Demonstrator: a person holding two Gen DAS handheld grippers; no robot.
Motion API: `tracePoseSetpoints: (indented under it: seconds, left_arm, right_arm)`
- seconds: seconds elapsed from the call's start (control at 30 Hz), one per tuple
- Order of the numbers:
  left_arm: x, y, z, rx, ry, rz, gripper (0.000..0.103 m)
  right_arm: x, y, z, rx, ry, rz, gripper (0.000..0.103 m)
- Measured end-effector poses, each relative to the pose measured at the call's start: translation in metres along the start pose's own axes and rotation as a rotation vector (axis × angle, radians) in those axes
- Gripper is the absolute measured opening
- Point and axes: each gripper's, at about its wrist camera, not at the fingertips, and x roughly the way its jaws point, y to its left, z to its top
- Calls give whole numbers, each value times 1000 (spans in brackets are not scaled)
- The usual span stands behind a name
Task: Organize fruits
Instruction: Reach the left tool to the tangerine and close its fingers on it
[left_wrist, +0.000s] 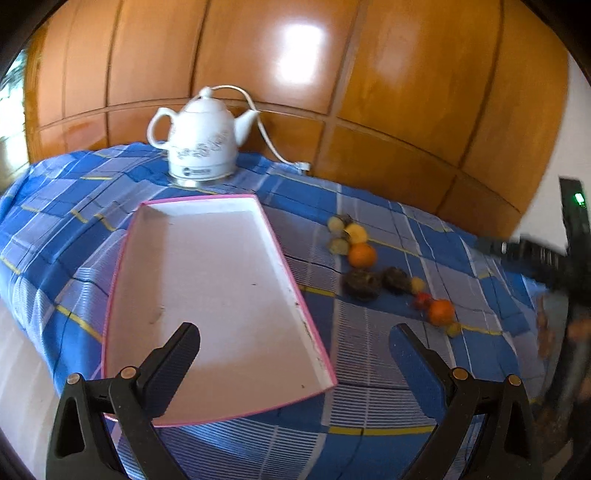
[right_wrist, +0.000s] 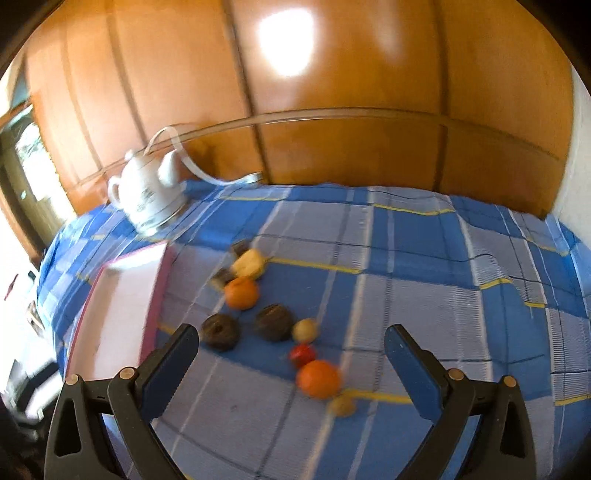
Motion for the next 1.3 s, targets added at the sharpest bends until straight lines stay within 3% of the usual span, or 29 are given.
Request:
tracePoseSetpoints:
  seconds: [0.1,0.2,0.27,0.4,0.5,0.57,0.73,0.83,1.1,1.17,1.2,1.3]
  left_arm:
    - [6,-12,3,68,18,-11,103]
    - [18,-29,7,128,72,-86,103]
    - [28,-43,10,166,115,-140,103]
    - [55,-71,17,205,190,-175,102]
    - [74,-94,21,212,241,-204,90]
    - [85,-109,20,218,274,-226,88]
    - [119,-142,20,166,394,-303,67]
    - [136,-159,24,97,436,-337,65]
    - [174,-177,27,-18,483,-273,65]
    - [181,-181,24,-16,495,-258,57]
    - [184,-182,22,-9,505,-249,43]
    - [182,-180,17,-1,494,-270,39]
  right_arm:
    - [7,-31,12,41,46,6,101]
    - [15,-51,13,42,80,-16,95]
    - [20,-65,12,64,90,-16,85]
    - [24,-87,8,142,95,-14,71]
    - [22,-93,10,163,95,-22,66]
    - [23,-96,11,178,100,-11,66]
    - [22,-100,13,216,101,21,66]
    - [22,-99,13,223,103,33,66]
    - [18,-103,15,241,88,34,66]
    - [21,-102,15,232,99,25,67]
    - [22,-100,14,219,109,15,67]
    - [31,-95,11,176,155,-12,64]
